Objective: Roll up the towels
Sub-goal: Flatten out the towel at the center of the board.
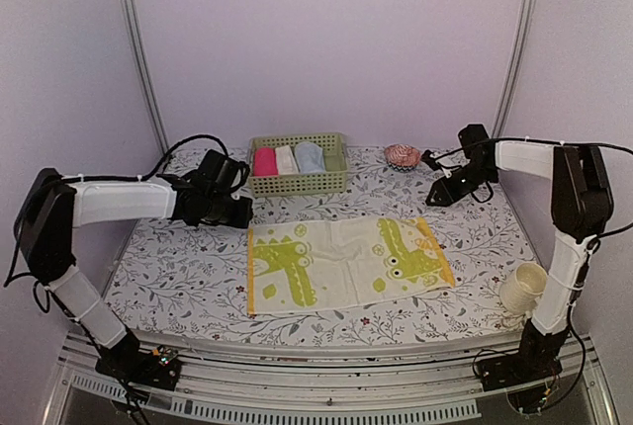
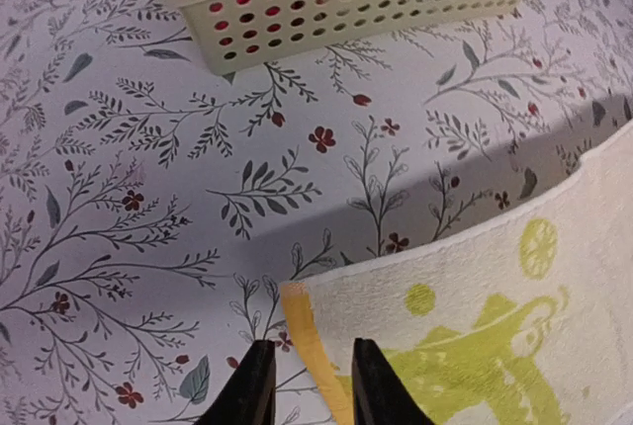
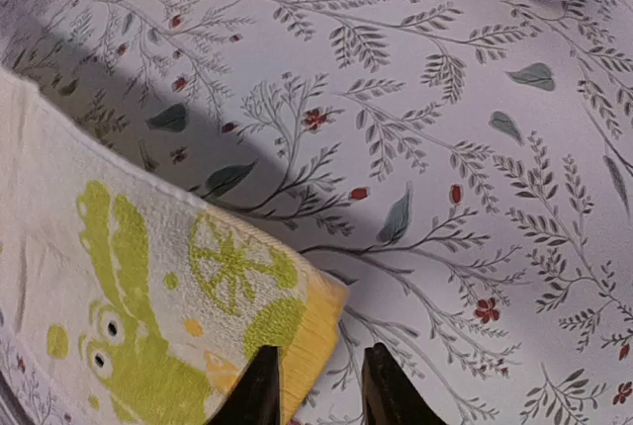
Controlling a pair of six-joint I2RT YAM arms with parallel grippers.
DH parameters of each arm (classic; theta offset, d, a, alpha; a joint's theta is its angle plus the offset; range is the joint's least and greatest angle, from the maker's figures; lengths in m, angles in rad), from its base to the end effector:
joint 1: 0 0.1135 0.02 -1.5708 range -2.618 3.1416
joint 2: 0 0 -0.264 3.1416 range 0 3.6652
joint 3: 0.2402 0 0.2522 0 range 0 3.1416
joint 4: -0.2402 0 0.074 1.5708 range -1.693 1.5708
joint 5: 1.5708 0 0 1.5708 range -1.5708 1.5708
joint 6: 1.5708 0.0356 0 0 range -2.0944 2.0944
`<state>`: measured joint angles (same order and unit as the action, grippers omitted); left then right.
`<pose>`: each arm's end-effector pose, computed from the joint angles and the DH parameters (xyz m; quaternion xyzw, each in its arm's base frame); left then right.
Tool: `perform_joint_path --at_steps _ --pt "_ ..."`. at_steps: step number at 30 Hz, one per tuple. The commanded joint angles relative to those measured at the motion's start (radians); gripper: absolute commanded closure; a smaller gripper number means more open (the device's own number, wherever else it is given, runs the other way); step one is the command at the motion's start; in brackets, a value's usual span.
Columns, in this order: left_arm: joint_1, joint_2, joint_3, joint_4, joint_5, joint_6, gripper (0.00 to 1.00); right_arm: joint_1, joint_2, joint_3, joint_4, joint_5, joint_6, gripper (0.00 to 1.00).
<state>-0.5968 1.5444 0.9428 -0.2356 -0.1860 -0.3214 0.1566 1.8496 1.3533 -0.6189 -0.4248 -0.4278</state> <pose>0.2700 -0.1755 0.2073 0.0946 0.9252 -0.0805 0.3585 0.3765 0.0743 0.2078 -0.3199 0.8982 0.1736 0.2465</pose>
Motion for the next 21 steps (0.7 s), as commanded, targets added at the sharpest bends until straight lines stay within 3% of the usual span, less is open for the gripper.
perform_joint_path --at_steps 1,5,11,12,14,17,19,20,21 --pt "0.042 0.090 0.207 -0.050 0.013 -0.004 0.66 -0.002 0.080 0.200 -0.006 0.046 0.083 0.51" --pt "0.026 0.027 0.171 -0.059 0.062 -0.015 0.58 -0.002 -0.089 0.046 0.027 -0.030 0.040 0.43" --pt "0.008 -0.071 0.044 -0.096 0.169 -0.023 0.57 0.000 -0.405 -0.146 0.023 -0.108 -0.060 0.38" --pt "0.008 -0.086 0.026 -0.099 0.199 -0.026 0.58 0.000 -0.451 -0.165 0.019 -0.105 -0.057 0.32" --pt "0.006 -0.111 -0.005 -0.115 0.253 -0.036 0.58 -0.002 -0.532 -0.184 0.021 -0.111 -0.054 0.01" --pt "0.004 -0.119 -0.029 -0.164 0.338 -0.050 0.61 -0.003 -0.612 -0.258 0.023 -0.197 -0.076 0.01" --pt "-0.003 -0.113 -0.050 -0.190 0.375 -0.058 0.64 0.006 -0.598 -0.284 -0.026 -0.250 -0.212 0.03" --pt "-0.009 -0.113 -0.063 -0.197 0.386 -0.061 0.67 0.012 -0.574 -0.289 -0.046 -0.230 -0.244 0.23" --pt "-0.014 -0.112 -0.077 -0.202 0.391 -0.067 0.69 0.020 -0.544 -0.287 -0.079 -0.217 -0.267 0.32"
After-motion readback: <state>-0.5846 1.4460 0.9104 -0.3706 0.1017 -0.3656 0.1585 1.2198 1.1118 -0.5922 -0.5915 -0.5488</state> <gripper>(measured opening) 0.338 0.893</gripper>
